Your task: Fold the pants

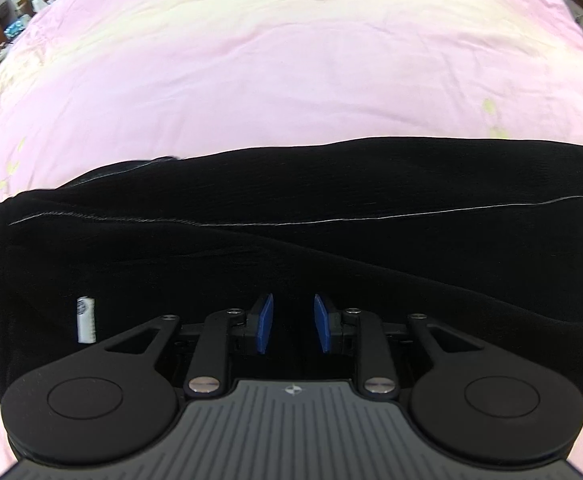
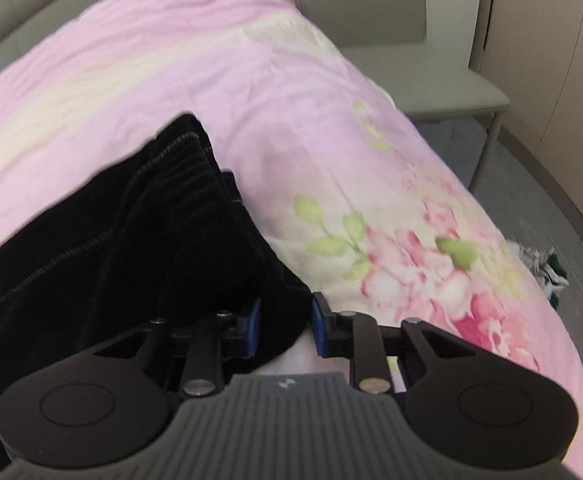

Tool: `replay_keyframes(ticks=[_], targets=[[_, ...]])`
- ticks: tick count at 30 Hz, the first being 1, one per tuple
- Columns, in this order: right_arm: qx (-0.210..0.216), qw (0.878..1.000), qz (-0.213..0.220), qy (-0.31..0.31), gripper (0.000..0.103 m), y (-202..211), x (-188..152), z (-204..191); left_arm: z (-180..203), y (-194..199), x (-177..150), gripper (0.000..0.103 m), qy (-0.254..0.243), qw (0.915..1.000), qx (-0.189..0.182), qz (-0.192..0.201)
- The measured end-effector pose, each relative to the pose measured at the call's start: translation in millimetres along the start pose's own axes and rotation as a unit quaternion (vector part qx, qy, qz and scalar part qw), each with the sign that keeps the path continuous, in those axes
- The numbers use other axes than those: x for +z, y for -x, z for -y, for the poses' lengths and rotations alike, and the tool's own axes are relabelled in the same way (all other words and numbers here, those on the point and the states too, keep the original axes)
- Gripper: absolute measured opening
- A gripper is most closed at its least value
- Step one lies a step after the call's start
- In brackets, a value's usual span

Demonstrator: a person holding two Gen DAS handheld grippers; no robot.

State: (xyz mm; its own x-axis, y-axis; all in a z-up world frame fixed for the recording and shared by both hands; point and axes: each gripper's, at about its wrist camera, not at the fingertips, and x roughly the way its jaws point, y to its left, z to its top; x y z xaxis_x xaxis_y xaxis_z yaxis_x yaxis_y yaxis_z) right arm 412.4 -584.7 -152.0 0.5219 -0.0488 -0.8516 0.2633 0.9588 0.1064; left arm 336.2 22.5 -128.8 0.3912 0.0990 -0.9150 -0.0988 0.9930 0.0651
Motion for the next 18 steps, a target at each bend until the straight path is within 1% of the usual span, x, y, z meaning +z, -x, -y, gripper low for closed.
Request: replay_keyframes(ticks=[1, 3, 4, 6, 8, 9, 11, 12, 14, 16, 18], targets=[[-0.003, 1.000, -0.005, 0.005, 0.021, -4.0, -2.4, -0.9, -1.4, -1.5, -1.2, 0.033, 0.004, 1.0000, -0.001, -0.002], [-0.020, 0.998, -0.002, 0.052, 0.025, -4.3, -2.7, -13.3, -5.0, -2.0, -3.1, 0.036, 0.012, 0.9999, -0.003, -0.004], [-0.022, 0.998, 0.002, 0.059, 0.026, 0.2, -1.4, -15.6, -5.7, -0.2, -4.5, 0.037, 0.012, 0.9999, -0.004, -0.002], [-0.012, 0.999, 0.013, 0.043, 0.038, 13.9, 1.1, -7.7, -7.7, 7.2, -8.0, 0.039, 0.008, 0.9999, -0.005, 0.008], [-0.030, 0.999, 0.029, 0.015, 0.040, 29.9, 4.3, 2.6, -13.9, 14.2, -13.9, 0.039, 0.002, 0.9997, -0.005, 0.023], [-0.017, 0.999, 0.033, -0.010, 0.040, 38.9, 6.1, 10.9, -18.5, 18.4, -12.0, 0.039, 0.000, 0.9996, -0.001, 0.029], [0.036, 0.996, 0.039, -0.066, 0.040, 51.3, 6.8, 25.6, -23.6, 23.6, -15.1, 0.039, 0.000, 0.9994, 0.005, 0.034], [0.061, 0.994, 0.036, -0.086, 0.040, 52.0, 6.9, 28.3, -26.9, 25.5, -16.5, 0.039, 0.003, 0.9993, 0.007, 0.037], [0.095, 0.988, 0.029, -0.116, 0.040, 46.4, 4.8, 24.8, -32.7, 29.7, -18.9, 0.039, 0.009, 0.9992, 0.012, 0.038], [0.113, 0.983, 0.028, -0.146, 0.040, 34.1, 4.0, 18.2, -37.3, 35.6, -22.1, 0.039, 0.016, 0.9991, 0.015, 0.038], [0.119, 0.975, 0.010, -0.187, 0.040, 19.1, 2.6, 9.8, -42.2, 40.3, -26.3, 0.039, 0.016, 0.9991, 0.015, 0.036]])
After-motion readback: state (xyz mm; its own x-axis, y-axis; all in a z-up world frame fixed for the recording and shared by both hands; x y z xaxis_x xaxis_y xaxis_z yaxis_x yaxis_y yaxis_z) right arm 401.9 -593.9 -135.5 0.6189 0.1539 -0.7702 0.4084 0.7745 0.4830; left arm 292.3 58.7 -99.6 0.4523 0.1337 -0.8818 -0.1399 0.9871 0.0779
